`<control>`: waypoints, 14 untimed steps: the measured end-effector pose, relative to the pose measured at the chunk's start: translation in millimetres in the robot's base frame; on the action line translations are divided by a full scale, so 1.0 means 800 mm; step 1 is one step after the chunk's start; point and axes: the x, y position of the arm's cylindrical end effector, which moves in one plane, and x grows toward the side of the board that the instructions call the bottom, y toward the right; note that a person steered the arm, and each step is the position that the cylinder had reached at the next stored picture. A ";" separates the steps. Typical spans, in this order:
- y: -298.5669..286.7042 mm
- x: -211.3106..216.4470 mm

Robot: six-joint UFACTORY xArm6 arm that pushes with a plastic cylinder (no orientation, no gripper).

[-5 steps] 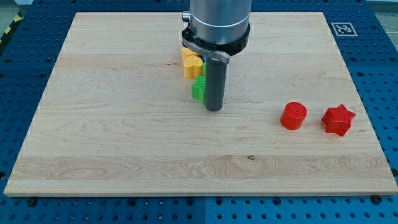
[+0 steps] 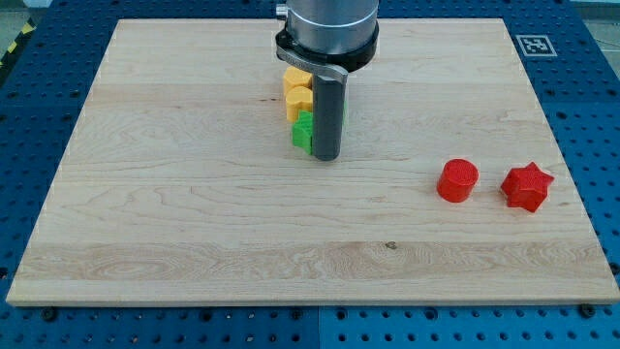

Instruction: Move the red circle towards the center of the board

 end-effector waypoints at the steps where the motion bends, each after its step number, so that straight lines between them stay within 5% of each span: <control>1: -0.007 0.000; 6: -0.021 -0.002; 14: 0.002 0.079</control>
